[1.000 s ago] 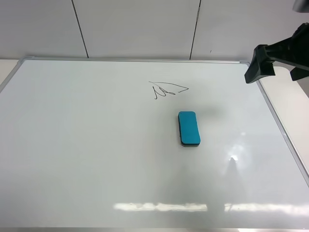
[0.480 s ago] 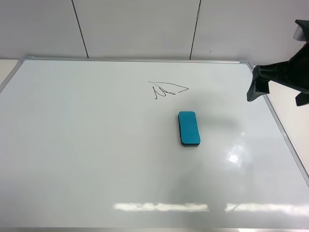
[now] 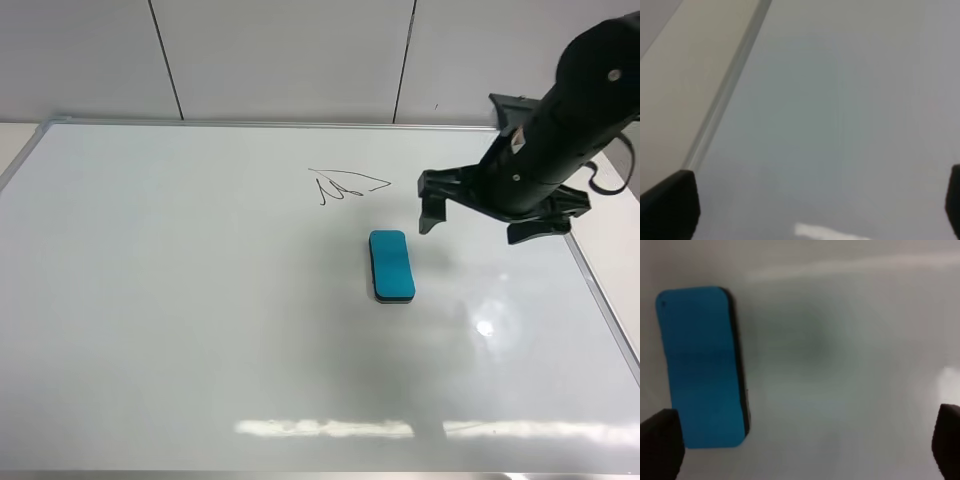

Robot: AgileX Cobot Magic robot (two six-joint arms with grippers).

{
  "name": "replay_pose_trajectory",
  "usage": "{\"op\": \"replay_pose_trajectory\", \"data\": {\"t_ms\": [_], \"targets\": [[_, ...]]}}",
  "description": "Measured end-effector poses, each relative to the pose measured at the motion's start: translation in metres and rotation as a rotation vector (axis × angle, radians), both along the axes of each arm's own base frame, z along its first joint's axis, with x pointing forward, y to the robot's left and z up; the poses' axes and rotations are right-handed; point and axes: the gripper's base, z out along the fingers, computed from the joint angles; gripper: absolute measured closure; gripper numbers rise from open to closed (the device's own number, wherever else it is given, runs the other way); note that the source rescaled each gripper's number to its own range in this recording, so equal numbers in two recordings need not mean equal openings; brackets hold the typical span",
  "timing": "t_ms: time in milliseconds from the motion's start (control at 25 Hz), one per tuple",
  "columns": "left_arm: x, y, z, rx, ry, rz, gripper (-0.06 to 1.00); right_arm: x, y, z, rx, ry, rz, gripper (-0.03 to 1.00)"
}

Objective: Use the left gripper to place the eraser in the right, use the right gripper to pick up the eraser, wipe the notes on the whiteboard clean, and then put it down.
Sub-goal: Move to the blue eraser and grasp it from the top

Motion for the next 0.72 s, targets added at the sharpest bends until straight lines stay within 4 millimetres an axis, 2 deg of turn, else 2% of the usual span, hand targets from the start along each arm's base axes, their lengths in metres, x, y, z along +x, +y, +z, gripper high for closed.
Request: {"op": "replay_pose_trajectory", "data": {"t_ms": [120,400,720], "targets": [[0.0,0.0,0.0,0.0,0.0,0.0,-0.06,0.01,0.016,-0.006,-0.019,0.048,0.022,-0.03],[0.0,0.0,0.0,0.0,0.0,0.0,-0.06,0.038,0.05,0.007,-0.044,0.062,0.072,-0.03],[0.0,0.0,0.0,0.0,0.0,0.0,-0.06,0.033,0.071,-0.002,-0.154,0.072,0.123,-0.03]]}}
